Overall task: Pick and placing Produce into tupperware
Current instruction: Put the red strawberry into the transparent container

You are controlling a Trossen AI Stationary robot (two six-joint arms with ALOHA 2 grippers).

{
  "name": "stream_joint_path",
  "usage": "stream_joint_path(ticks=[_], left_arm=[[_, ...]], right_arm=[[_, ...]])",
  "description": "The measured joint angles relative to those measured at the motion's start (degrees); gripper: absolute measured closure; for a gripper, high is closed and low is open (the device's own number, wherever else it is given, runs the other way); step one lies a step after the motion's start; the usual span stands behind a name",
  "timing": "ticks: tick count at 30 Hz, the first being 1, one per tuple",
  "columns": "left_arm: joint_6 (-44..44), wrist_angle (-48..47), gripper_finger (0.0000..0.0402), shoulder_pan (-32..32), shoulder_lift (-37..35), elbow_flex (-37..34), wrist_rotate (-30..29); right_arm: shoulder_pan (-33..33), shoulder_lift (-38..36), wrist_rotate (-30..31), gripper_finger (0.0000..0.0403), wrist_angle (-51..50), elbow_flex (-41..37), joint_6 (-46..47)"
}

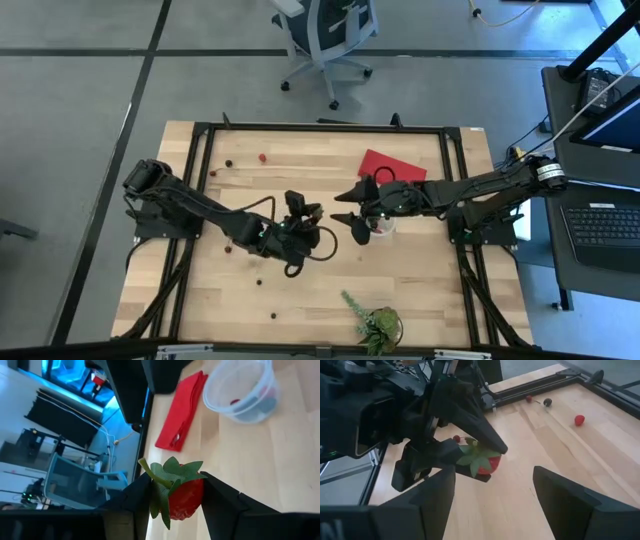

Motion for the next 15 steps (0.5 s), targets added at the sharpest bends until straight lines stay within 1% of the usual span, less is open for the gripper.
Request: stream_joint_path(ticks=[8,15], left_arm=[[6.56,8.00,0.0259,0.74,-0.03,0.04,0.71],[13.43,17.05,0.0260,1.03,-0.09,0.07,1.12]], right_arm=[[0.00,0.00,0.05,0.0134,1.20,-0.02,0.00],[0.00,0.00,0.10,0.0134,2.97,-0.02,-1.25]])
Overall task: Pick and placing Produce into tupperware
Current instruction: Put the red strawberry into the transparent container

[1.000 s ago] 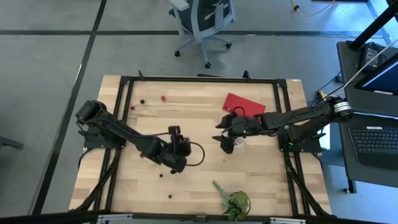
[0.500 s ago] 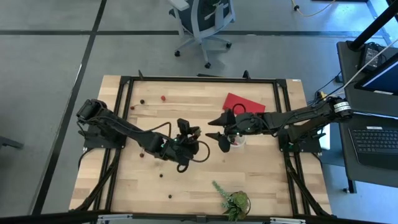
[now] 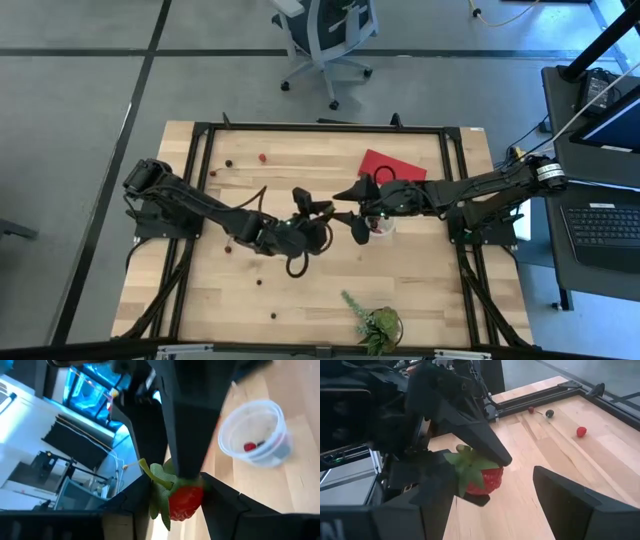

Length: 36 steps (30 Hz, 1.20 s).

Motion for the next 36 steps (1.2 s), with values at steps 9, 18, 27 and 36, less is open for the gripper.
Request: stream_joint_path(ticks=[9,18,27,36], left_arm=[[1.78,5.03,0.0261,2.01,-0.01,0.02,6.67],[1.77,5.18,0.0259,2.33,0.00,0.02,6.72],[2.34,5.08,0.0258,2.29,0.00,0.02,6.21],[2.35,4.48,0.0257,2.22,0.00,0.05,6.37]], right_arm=[[0.00,0.00,0.00,0.0134,0.44,-0.02,-0.07],[0.00,0.02,-0.02,0.0189,0.44,-0.02,-0.32],[0.00,0.02,-0.21,0.0264,0.50,-0.02,-2.91],[0.00,0.02,-0.23,0.0264,0.37,-0.02,-3.22]])
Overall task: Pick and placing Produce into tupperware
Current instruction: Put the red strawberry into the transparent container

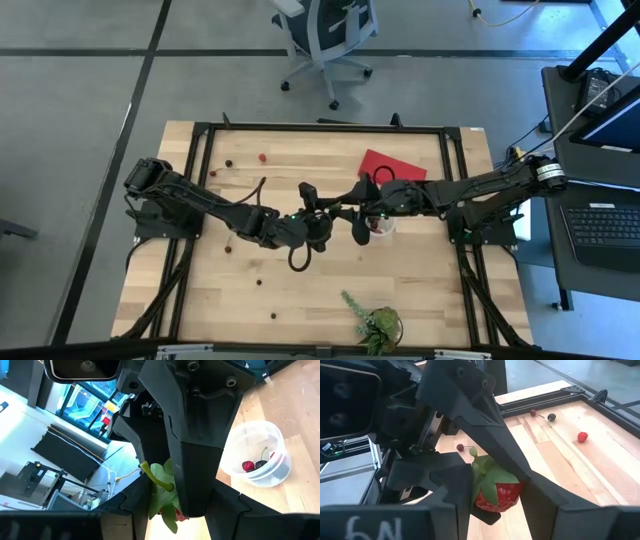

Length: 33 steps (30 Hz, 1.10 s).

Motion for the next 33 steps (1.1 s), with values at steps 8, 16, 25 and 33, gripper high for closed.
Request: stream_joint_path(ticks=[8,16,25,33], left_arm=[[-7.34,-3.60,0.0206,-0.07,-0.06,0.10,0.92],[-18.57,-13.19,0.0113,-0.47,-0.46,0.06,0.73],[-39.26,-30.48,0.0102,-3.10,-2.54,-0.04,5.57],[-54.09,-44.07,0.0101,-3.65,-3.43,-0.03,19.15]], right_arm=[[0.00,0.13,0.15,0.0264,-1.66,-0.11,-1.18],[-0.02,0.09,0.42,0.0264,-2.81,-0.09,-1.11],[-0.02,0.04,0.35,0.0264,-13.87,-0.03,2.43],[-0.02,0.02,0.22,0.0264,-32.46,-0.02,10.84]])
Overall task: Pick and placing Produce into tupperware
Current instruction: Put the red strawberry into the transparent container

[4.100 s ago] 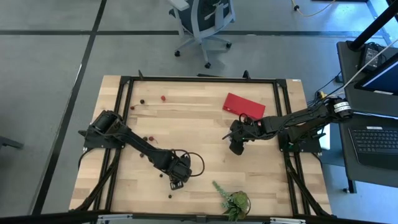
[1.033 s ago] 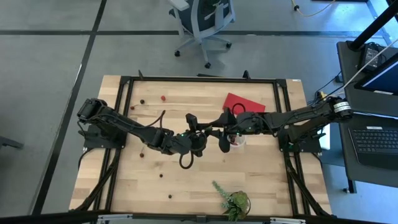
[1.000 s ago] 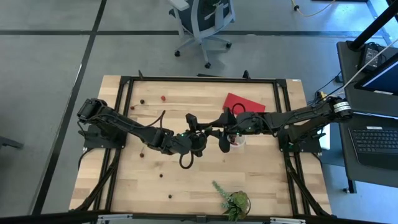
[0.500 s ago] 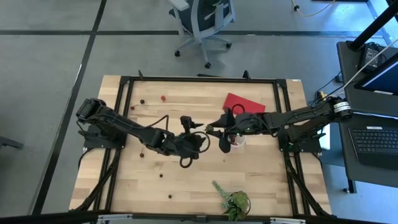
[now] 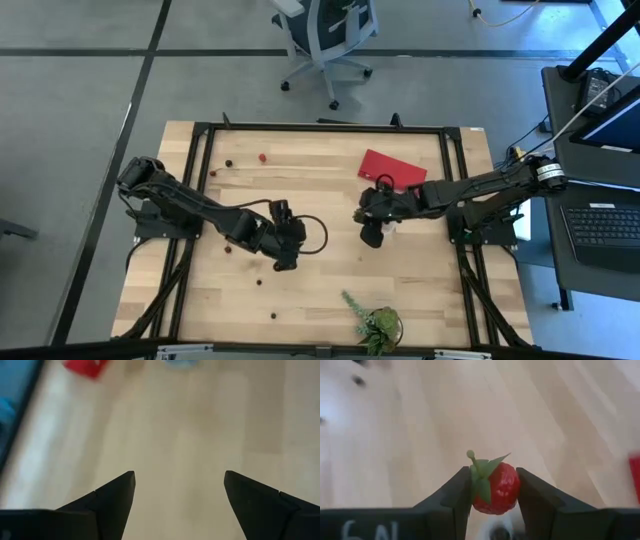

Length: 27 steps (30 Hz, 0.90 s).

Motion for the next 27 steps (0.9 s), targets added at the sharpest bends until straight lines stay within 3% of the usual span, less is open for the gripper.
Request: stream_joint_path(ticks=[12,19,27], left_arm=[[-4.24,-2.49,0.0101,0.64,0.83,-0.02,18.23],[-5.77,-2.50,0.0101,0.09,0.83,-0.02,19.92],[-10.41,-2.40,0.0101,-0.23,0.83,-0.02,26.65]], right_arm=[[0.00,-0.04,-0.09,0.0264,-16.27,0.00,9.29],[0.00,-0.04,-0.04,0.0264,-18.73,0.00,10.56],[-0.06,-0.04,-0.04,0.0264,-18.73,-1.70,10.43]])
